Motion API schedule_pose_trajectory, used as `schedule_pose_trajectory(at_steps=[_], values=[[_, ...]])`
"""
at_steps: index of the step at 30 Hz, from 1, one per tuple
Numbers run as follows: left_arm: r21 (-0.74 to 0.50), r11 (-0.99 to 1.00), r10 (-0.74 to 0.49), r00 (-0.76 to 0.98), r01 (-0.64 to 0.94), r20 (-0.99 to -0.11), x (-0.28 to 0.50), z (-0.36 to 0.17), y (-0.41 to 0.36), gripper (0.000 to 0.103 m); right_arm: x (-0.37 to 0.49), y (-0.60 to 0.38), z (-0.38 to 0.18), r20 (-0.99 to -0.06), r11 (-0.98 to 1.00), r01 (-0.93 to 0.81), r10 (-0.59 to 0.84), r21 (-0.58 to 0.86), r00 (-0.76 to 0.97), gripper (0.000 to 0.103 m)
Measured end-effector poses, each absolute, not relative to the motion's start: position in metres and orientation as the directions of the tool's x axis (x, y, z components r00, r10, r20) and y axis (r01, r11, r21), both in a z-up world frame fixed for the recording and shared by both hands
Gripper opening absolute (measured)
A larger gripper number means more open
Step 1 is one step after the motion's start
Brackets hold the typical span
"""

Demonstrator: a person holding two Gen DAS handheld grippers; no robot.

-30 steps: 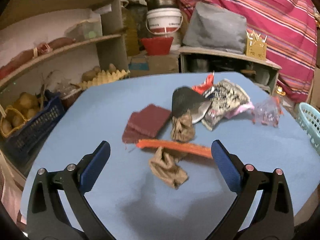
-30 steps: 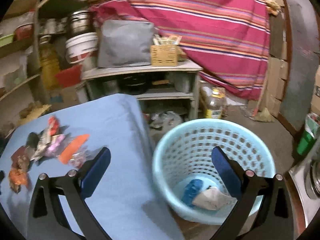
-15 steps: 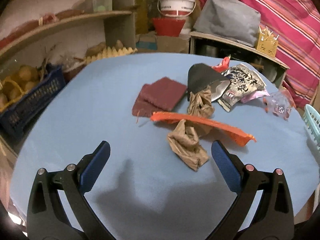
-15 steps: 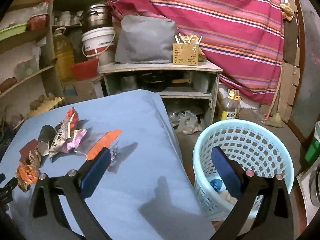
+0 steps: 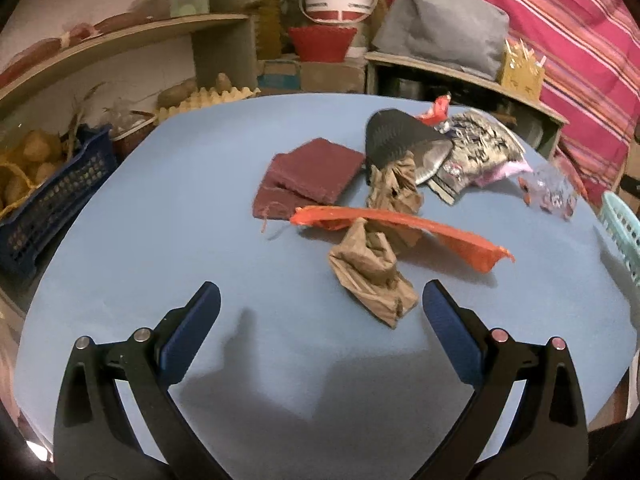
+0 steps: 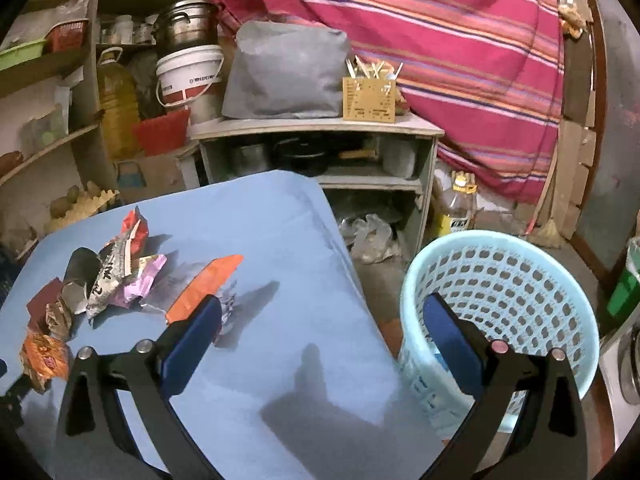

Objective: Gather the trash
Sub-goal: 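Return both tools open to the table above the remaining trash, then grasp the brown paper with the left tool while the right tool grasps the orange wrapper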

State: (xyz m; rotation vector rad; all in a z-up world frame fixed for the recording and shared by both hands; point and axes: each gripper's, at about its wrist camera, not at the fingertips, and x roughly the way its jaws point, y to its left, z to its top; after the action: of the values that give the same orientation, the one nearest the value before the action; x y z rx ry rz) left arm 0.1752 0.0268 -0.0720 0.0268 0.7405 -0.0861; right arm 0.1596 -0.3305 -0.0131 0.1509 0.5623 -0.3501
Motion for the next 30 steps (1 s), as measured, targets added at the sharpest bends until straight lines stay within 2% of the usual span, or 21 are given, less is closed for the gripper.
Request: schedule_pose_trajectory(at_steps=[9, 12, 15, 18, 20, 24, 26, 30], values=[[-0.027, 0.989, -0.116, 0.641, 0.147, -0.758, 0.198, -0.076, 0.019, 0.098, 0.176, -0.311, -0.012, -0.556, 0.932, 0.351, -0.339, -0.090, 0.759, 0.099], [-0.033, 0.988, -0.127, 0.665, 0.152, -0.736, 0.198, -0.068, 0.017, 0.097, 0.181, -0.310, -0.015, -0.581, 0.942, 0.330, -0.300, -0.056, 0.756, 0.099], [0.022, 0.988, -0.093, 0.703, 0.153, -0.705, 0.197, -0.062, 0.012, 0.097, 0.186, -0.305, -0.014, -0.583, 0.951, 0.307, -0.263, -0.025, 0.769, 0.099], [0.011, 0.983, -0.118, 0.680, 0.182, -0.723, 0.201, -0.066, 0.009, 0.083, 0.194, -0.296, -0.014, -0.586, 0.959, 0.284, -0.241, -0.019, 0.774, 0.099], [0.001, 0.980, -0.135, 0.661, 0.201, -0.738, 0.205, -0.069, 0.007, 0.067, 0.205, -0.288, -0.017, -0.599, 0.963, 0.267, -0.227, -0.023, 0.768, 0.098], [-0.013, 0.976, -0.158, 0.657, 0.220, -0.738, 0.208, -0.070, 0.009, 0.052, 0.224, -0.280, -0.018, -0.609, 0.965, 0.261, -0.220, -0.022, 0.762, 0.098], [-0.014, 0.972, -0.167, 0.654, 0.233, -0.738, 0.208, -0.072, 0.010, 0.040, 0.234, -0.278, -0.018, -0.616, 0.964, 0.266, -0.215, -0.008, 0.758, 0.098], [0.001, 0.972, -0.161, 0.666, 0.235, -0.729, 0.201, -0.069, 0.016, 0.038, 0.246, -0.276, -0.027, -0.653, 0.965, 0.263, -0.193, 0.010, 0.732, 0.098]])
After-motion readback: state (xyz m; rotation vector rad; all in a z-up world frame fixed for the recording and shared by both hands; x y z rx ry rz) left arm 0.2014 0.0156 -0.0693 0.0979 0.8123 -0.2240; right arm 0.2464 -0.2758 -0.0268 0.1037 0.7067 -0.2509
